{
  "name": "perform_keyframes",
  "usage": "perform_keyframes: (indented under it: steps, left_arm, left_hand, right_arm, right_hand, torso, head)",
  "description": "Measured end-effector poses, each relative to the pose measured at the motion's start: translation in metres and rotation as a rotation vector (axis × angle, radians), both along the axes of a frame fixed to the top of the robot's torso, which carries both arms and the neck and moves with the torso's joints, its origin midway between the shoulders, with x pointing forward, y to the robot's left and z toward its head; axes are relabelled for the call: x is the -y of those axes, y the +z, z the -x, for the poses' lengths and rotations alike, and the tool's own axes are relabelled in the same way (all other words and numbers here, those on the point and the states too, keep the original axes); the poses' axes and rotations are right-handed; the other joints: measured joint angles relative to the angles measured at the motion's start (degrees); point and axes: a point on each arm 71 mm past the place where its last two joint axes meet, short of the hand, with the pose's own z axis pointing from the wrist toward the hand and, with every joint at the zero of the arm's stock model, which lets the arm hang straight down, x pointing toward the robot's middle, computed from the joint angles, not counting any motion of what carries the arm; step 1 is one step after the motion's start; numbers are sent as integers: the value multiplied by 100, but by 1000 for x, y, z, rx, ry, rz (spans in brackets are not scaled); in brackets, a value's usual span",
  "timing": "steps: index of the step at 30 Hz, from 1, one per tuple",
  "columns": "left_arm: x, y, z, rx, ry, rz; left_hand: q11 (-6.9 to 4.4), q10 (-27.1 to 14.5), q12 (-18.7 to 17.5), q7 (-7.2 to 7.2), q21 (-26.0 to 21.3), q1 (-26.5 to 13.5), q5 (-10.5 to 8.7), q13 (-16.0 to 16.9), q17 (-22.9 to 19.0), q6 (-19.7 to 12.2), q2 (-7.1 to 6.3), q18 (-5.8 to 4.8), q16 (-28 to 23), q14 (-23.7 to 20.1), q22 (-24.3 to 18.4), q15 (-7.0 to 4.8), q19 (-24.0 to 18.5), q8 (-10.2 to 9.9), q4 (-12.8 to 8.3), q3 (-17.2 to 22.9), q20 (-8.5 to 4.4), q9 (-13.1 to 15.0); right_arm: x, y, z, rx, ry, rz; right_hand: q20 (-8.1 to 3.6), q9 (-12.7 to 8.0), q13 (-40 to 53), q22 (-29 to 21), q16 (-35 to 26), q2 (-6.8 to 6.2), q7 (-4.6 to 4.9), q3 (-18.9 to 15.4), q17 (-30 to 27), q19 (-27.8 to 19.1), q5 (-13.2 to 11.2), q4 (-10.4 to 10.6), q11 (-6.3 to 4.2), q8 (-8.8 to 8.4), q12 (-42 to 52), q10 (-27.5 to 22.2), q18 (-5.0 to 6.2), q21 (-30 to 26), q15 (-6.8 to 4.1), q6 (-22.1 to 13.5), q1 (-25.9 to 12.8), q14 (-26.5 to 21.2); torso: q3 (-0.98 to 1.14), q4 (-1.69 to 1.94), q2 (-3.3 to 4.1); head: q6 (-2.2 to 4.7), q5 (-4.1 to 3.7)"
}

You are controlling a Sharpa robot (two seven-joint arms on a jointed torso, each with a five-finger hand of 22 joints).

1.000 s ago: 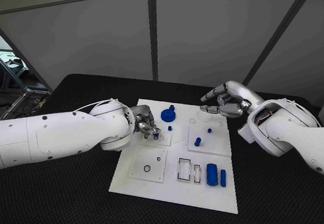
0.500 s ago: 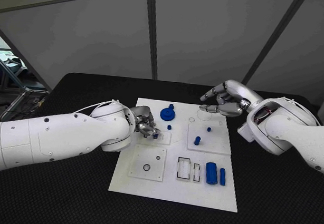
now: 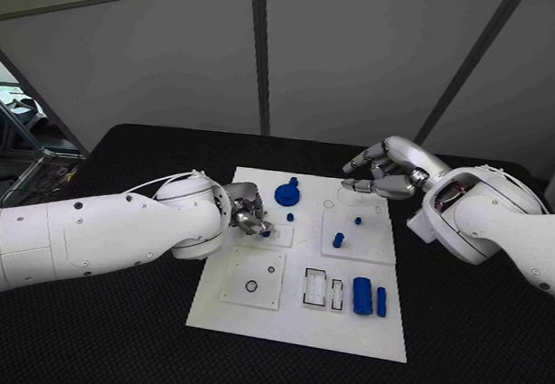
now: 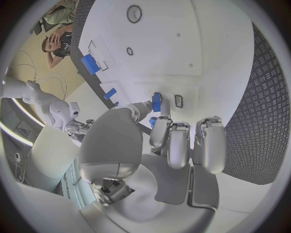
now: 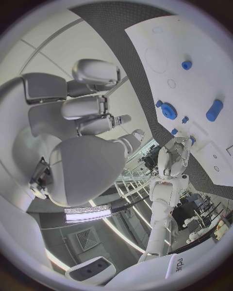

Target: Assemble the parts on the task board

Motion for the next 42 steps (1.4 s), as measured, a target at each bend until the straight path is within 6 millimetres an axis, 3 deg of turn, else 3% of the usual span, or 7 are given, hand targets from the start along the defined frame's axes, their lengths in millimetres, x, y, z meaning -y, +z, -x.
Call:
perform_keyframes:
  steps: [19, 20, 26, 28, 33, 42]
  left_arm:
    - [2, 0, -2, -5, -22, -27]
    - [2, 0, -3, -6, -23, -28]
    - [3, -1, -4, -11, -21, -32]
    - [2, -1, -5, -13, -19, -35]
    - [4, -4, -5, -23, -23, -38]
    - [6, -5, -6, -32, -22, -39]
  left_hand:
    - [1, -1, 0, 0, 0, -121, -6, 0, 0, 0, -6, 1, 0, 0, 0, 0, 0, 45, -5, 5, 0, 27]
    - [1, -1, 0, 0, 0, -187, -6, 0, 0, 0, -28, 0, 0, 0, 0, 0, 0, 60, -147, 147, 0, 32]
    - [-24, 26, 23, -47, 1, -554, -6, 42, 0, 136, -141, 0, 0, 0, 0, 0, 0, 89, -356, 221, 0, 29]
    - [-44, 46, 84, -101, 52, -701, 0, 88, 0, 245, -198, 1, 0, 0, 0, -1, 0, 104, -244, -23, 0, 22]
    - [-65, 65, 123, -121, 80, -808, 2, 141, 0, 307, -189, 1, 0, 0, 0, -1, 21, 56, -89, -439, -21, -5]
    - [-86, 85, 151, -152, 115, -830, 2, 165, 0, 377, -167, 0, 0, 0, 0, -41, 20, 37, 11, -708, -21, -12]
  right_arm:
    - [0, -1, 0, -5, 1, 3]
    - [0, -1, 0, -5, 1, 4]
    - [0, -1, 0, -6, -1, 5]
    - [1, -1, 0, -6, -1, 5]
    - [1, -1, 0, -7, -2, 6]
    - [1, -1, 0, -8, -3, 6]
  right_hand:
    - [0, -5, 0, -6, 0, 0, 0, 0, 0, 0, 0, 0, 0, 0, 0, 0, 0, -22, 0, 0, 0, 0]
    - [0, -5, 0, -6, 0, 0, 0, 0, 0, 0, 0, 0, 0, 0, 0, 0, 0, -21, 0, 0, 0, 0]
    - [0, -5, 0, -7, 0, 0, 0, 0, 0, 0, 0, 0, 0, 0, 0, 0, 0, -21, 0, 0, 0, 0]
    - [0, -5, 0, -13, 0, 0, 0, 0, 2, 0, 0, 0, 0, 0, 0, 0, 0, -21, 0, 0, 0, 0]
    - [0, -5, 0, -13, 0, 0, 0, 16, 4, 0, 4, 16, 0, 0, -23, 0, 0, -21, 0, 0, 0, 0]
    - [0, -4, 0, -13, 0, 0, 0, 16, 3, 0, 27, 16, 0, 0, -23, 0, 0, -21, 0, 0, 0, 0]
  torso:
    - [3, 1, -3]
    - [3, 1, -3]
    - [3, 1, -2]
    - [3, 0, -2]
    - [3, -1, -2]
    - [4, -1, -2]
  head:
    - [-23, 23]
    - [-23, 24]
    - [-41, 27]
    - [-52, 25]
    - [-52, 15]
    - [-37, 2]
